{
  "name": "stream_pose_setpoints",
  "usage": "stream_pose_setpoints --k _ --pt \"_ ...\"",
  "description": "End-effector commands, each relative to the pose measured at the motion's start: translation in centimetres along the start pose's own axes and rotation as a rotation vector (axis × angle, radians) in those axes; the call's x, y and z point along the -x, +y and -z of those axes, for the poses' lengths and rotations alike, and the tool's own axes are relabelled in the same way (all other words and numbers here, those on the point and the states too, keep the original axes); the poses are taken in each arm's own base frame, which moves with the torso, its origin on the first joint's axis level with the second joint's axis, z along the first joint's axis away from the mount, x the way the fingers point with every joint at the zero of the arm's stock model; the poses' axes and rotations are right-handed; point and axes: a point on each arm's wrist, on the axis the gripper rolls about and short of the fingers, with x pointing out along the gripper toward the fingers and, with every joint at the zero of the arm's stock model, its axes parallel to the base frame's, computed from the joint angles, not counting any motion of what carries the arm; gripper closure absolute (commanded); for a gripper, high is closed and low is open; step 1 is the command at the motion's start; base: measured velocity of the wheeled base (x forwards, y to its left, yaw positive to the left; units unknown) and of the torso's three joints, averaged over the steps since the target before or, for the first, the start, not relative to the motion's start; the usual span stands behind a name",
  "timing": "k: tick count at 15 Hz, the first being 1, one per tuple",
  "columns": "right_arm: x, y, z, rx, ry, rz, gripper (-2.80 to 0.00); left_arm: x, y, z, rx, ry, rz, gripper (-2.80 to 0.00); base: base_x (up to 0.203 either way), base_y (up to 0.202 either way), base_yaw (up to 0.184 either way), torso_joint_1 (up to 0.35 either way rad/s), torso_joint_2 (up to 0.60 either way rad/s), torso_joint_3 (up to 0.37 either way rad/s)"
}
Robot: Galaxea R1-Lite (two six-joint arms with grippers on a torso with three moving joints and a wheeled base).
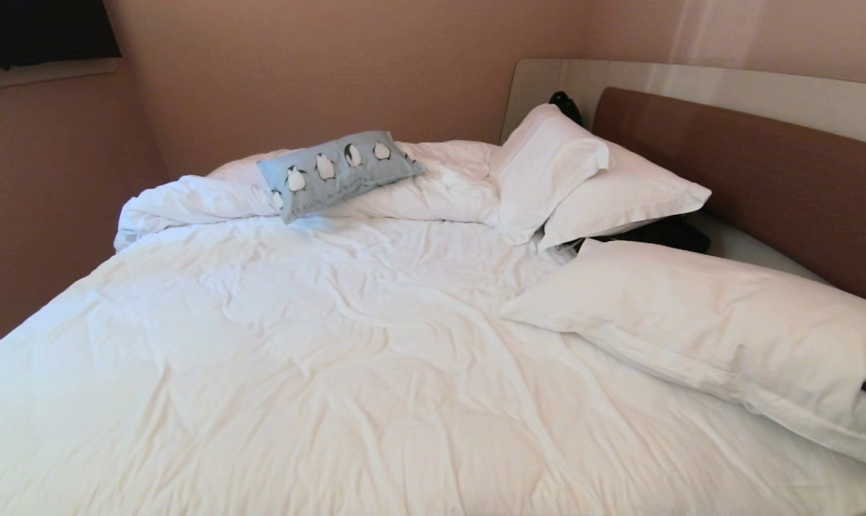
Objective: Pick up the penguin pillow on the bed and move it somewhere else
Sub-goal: Place the pillow at the bedside
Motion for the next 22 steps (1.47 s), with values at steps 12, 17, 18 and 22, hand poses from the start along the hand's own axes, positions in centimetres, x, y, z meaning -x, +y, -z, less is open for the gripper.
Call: stream_pose_setpoints --k 12,17,18,22 --pt "0.0 0.4 0.8 -0.011 0.020 -0.009 0.00 0.0 0.0 0.0 0.001 0.000 -0.001 0.00 0.000 0.000 0.000 0.000 0.00 0.000" --pt "0.3 2.0 1.4 -0.001 0.034 -0.022 0.00 0.0 0.0 0.0 0.001 0.000 -0.001 0.00 0.000 0.000 0.000 0.000 0.00 0.000" --pt "0.5 2.8 1.9 0.006 0.043 -0.028 0.00 0.0 0.0 0.0 0.001 -0.001 -0.001 0.00 0.000 0.000 0.000 0.000 0.00 0.000" --pt "0.6 6.1 3.7 0.040 0.091 -0.068 0.00 0.0 0.0 0.0 0.001 0.001 -0.001 0.00 0.000 0.000 0.000 0.000 0.00 0.000"
